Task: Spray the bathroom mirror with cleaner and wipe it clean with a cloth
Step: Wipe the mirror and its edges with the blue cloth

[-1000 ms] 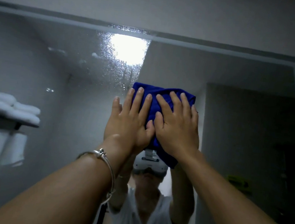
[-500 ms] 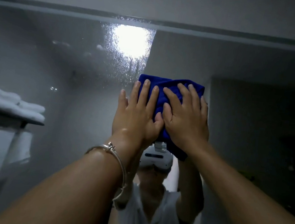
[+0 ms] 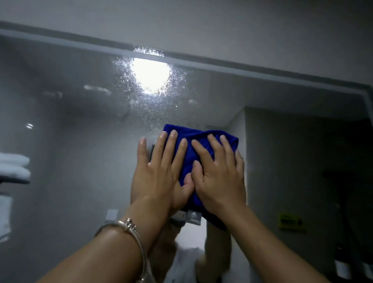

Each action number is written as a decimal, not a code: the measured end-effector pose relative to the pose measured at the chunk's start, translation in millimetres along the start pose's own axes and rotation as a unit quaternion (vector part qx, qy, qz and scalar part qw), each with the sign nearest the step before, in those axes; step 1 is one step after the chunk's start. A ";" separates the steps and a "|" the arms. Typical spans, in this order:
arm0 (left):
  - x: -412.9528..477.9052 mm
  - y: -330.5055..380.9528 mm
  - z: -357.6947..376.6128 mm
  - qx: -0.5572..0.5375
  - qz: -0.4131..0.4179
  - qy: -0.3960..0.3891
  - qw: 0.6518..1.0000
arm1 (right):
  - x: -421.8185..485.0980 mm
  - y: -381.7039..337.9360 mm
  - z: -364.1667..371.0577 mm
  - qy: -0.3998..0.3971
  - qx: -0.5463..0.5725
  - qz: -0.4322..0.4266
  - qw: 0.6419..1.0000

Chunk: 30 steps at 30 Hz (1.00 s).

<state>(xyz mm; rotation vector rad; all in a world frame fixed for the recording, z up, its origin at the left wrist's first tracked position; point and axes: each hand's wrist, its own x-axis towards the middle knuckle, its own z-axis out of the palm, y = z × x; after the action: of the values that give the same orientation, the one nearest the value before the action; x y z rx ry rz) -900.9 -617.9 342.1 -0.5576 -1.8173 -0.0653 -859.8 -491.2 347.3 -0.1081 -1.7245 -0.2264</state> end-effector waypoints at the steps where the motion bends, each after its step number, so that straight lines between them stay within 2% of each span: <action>1: -1.8 -10.2 0.6 0.002 0.000 -0.003 1.000 | 1.7 -8.9 3.1 -0.002 -0.001 -0.001 1.000; 4: -3.6 -21.5 2.6 -0.011 0.010 0.000 1.000 | 2.9 -18.1 6.2 0.004 -0.012 0.005 1.000; 9: -5.2 -17.2 8.4 -0.037 0.021 0.051 0.998 | 3.5 -12.9 0.8 -0.026 -0.025 -0.003 0.999; 13: 0.3 -18.4 17.7 -0.032 0.032 0.089 0.995 | 4.4 -9.5 7.1 0.007 -0.008 -0.021 1.000; 15: 8.9 -22.3 17.4 -0.030 0.032 0.079 0.996 | 10.5 -4.0 8.5 0.018 -0.009 -0.042 0.999; 19: 54.9 -27.3 -0.7 0.004 0.046 0.074 0.996 | 56.9 8.1 -1.2 0.030 -0.012 -0.051 0.998; 26: 154.8 -29.1 -33.8 -0.028 -0.013 0.066 0.997 | 167.7 34.0 -23.9 0.013 -0.036 -0.052 0.998; 30: 188.8 -38.1 -48.2 -0.031 -0.004 0.058 0.998 | 200.9 38.2 -29.4 0.021 -0.021 -0.051 0.998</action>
<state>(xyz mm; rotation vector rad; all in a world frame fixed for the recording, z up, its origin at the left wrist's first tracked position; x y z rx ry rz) -913.3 -603.1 539.7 -0.5790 -1.7081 -0.1573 -857.2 -471.5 552.9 -0.0462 -1.6863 -0.3376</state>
